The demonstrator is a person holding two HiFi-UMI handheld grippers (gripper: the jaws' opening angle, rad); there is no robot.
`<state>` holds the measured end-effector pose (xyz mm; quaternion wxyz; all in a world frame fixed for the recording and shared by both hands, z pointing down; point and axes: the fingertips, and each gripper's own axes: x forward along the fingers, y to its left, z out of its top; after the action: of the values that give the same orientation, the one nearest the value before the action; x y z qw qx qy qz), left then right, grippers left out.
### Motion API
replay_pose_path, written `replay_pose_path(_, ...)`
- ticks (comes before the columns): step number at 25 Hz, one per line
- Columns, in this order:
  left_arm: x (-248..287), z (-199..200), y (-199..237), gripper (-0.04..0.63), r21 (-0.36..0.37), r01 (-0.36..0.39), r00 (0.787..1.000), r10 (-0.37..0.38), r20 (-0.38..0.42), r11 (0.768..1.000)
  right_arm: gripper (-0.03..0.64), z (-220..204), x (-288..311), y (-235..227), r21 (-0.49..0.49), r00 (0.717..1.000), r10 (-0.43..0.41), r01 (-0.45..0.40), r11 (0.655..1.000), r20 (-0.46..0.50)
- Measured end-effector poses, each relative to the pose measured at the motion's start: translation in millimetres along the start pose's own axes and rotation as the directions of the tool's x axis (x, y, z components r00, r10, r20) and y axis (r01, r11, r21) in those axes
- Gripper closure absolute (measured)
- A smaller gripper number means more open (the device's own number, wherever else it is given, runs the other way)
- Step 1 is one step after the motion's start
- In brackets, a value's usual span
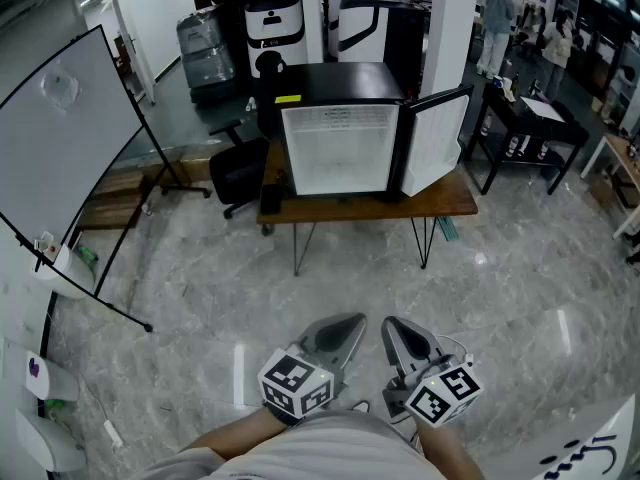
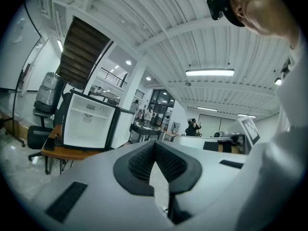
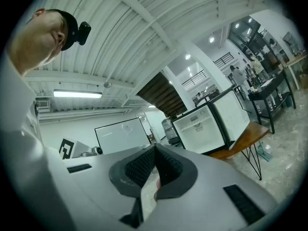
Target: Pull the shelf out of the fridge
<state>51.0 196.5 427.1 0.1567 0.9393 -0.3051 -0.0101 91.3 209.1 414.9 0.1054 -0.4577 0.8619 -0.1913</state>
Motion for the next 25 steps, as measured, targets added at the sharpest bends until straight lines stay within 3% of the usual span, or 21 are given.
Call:
replay_pose_path(11, 3, -12, -5, 0.589, -0.010, -0.024, 0.999, 0.024, -0.021, 1.000, 0.597, -6, -7, -6, 0.013, 1.000, 0.009, -0.009, 1.000, -0.022)
replay_pose_path(25, 14, -33, -10, 0.589, -0.037, -0.098, 0.994, 0.097, -0.043, 0.994, 0.596, -9, -21, -27, 0.109, 0.997, 0.081, -0.082, 0.991, 0.016)
